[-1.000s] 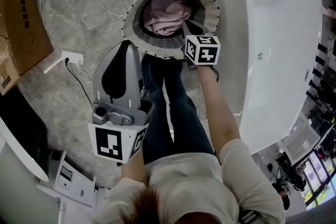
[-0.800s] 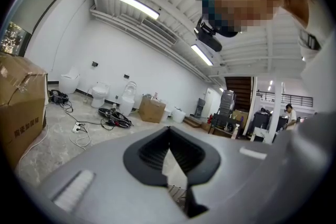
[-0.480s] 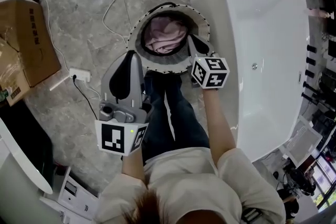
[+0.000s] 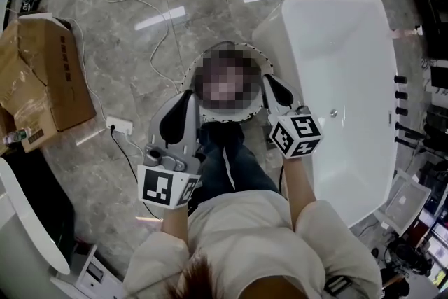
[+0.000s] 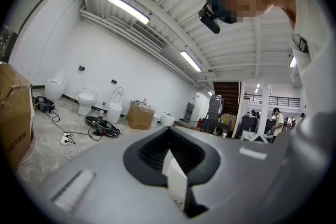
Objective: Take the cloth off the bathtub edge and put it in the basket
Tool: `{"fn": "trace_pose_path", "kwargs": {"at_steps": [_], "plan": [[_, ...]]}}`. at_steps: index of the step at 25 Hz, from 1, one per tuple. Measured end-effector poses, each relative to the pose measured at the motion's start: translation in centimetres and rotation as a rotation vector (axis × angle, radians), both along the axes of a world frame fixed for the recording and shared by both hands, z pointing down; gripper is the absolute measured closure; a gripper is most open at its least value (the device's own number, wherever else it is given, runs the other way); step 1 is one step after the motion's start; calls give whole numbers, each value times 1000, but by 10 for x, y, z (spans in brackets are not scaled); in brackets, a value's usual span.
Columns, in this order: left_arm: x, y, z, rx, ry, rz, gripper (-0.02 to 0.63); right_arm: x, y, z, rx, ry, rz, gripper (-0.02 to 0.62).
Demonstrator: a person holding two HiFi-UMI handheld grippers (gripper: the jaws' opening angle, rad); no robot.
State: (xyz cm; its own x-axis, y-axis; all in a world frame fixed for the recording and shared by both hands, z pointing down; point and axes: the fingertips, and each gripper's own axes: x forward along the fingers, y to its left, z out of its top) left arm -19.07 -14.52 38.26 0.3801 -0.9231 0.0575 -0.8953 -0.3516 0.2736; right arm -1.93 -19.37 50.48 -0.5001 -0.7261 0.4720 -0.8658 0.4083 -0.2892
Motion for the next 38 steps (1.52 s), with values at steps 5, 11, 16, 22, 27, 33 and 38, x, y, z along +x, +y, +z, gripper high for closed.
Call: {"fn": "trace_pose_path", "kwargs": {"at_steps": [5, 11, 16, 22, 27, 33, 38], "plan": [[0, 8, -41, 45, -3, 14, 592, 2, 16, -69, 89, -8, -18, 598], [-5, 17, -84, 101, 1, 23, 592, 0, 28, -137, 178, -44, -34, 598], [-9, 31, -109, 136, -3, 19, 592, 3, 46, -176, 219, -70, -37, 598], [-18, 46, -128, 164, -17, -1, 592, 9, 63, -206, 243, -78, -30, 598], [-24, 58, -142, 201, -27, -17, 592, 11, 79, -216, 257, -72, -27, 598], [-33, 66, -148, 208, -39, -34, 592, 13, 89, -225, 267, -67, -7, 598], [-37, 69, -151, 214, -42, -44, 592, 9, 97, -224, 271, -61, -12, 598]]}}
